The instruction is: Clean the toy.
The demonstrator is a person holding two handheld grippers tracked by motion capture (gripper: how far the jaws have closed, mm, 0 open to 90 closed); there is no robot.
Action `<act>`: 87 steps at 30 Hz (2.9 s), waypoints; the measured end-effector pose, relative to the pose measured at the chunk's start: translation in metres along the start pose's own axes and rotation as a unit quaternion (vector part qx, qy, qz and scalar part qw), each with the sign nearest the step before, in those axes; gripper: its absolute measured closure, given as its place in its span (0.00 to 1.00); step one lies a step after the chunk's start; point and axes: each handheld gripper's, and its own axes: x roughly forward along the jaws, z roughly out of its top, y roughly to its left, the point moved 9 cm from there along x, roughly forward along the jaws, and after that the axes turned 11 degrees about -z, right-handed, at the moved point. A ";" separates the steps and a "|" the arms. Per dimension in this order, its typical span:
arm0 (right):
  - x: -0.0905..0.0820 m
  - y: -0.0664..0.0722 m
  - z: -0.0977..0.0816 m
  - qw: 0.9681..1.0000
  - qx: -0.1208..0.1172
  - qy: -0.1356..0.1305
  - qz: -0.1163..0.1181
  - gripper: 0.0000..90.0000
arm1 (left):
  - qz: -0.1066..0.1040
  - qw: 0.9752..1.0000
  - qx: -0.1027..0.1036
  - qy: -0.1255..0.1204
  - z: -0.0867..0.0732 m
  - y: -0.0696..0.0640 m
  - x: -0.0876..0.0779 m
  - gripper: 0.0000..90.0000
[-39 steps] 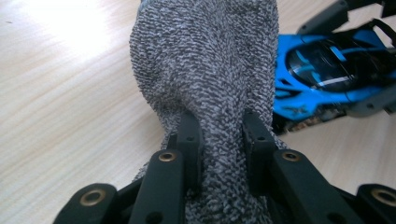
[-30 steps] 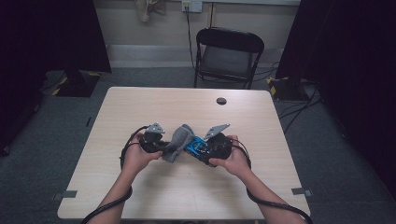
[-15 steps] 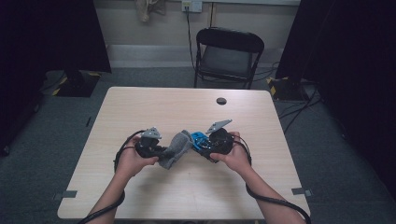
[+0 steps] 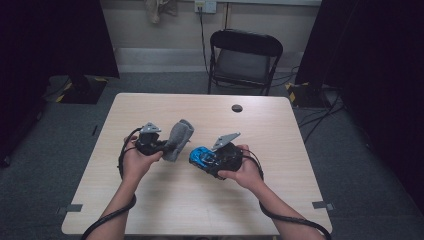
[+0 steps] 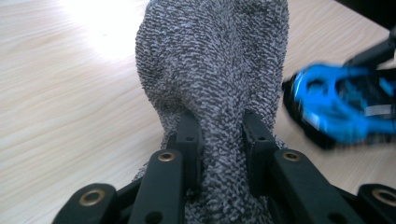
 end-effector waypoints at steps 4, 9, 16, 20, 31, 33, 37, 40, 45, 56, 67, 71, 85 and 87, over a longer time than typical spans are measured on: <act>0.002 0.010 0.005 1.000 -0.014 -0.001 0.009 0.32 | -0.016 1.000 0.008 0.005 0.006 -0.010 0.019 0.81; 0.003 0.010 0.005 1.000 -0.015 0.000 0.006 0.32 | -0.035 0.999 0.014 0.019 0.005 -0.018 0.031 0.81; 0.001 -0.002 -0.002 1.000 -0.003 0.004 -0.005 0.32 | -0.050 0.997 0.036 0.042 0.001 -0.024 0.030 0.81; 0.000 -0.008 -0.004 1.000 0.001 0.005 -0.010 0.32 | -0.056 0.996 0.048 0.053 -0.001 -0.027 0.029 0.82; -0.004 -0.026 -0.008 0.999 0.020 0.008 -0.032 0.32 | -0.085 0.991 0.061 0.082 -0.015 -0.037 0.026 0.81; -0.004 -0.033 -0.009 0.999 0.029 0.010 -0.041 0.32 | -0.094 0.990 0.060 0.082 -0.019 -0.041 0.027 0.81; -0.006 -0.043 -0.009 0.997 0.043 0.012 -0.055 0.32 | -0.106 0.987 0.072 0.098 -0.028 -0.047 0.026 0.81; -0.008 -0.050 -0.010 0.997 0.048 0.013 -0.059 0.32 | -0.098 0.987 0.072 0.103 -0.033 -0.044 0.022 0.81; -0.015 -0.056 -0.006 0.996 0.063 0.001 -0.057 0.32 | -0.007 0.994 0.047 0.094 -0.032 -0.014 0.014 0.81; -0.015 -0.041 0.020 0.997 0.044 -0.014 -0.059 0.32 | -0.009 0.996 0.051 0.074 -0.019 -0.033 0.041 0.82; -0.005 -0.042 0.021 0.997 0.049 0.000 -0.065 0.32 | -0.069 0.992 0.078 0.064 -0.010 -0.072 0.062 0.82; -0.002 -0.043 0.020 0.996 0.055 0.004 -0.065 0.32 | -0.081 0.991 0.079 0.064 -0.013 -0.081 0.067 0.82; 0.004 -0.042 0.024 0.996 0.061 0.005 -0.068 0.32 | -0.117 0.986 0.094 0.074 -0.021 -0.112 0.080 0.82; 0.005 -0.043 0.024 0.996 0.063 0.003 -0.069 0.32 | -0.121 0.985 0.094 0.073 -0.021 -0.114 0.081 0.82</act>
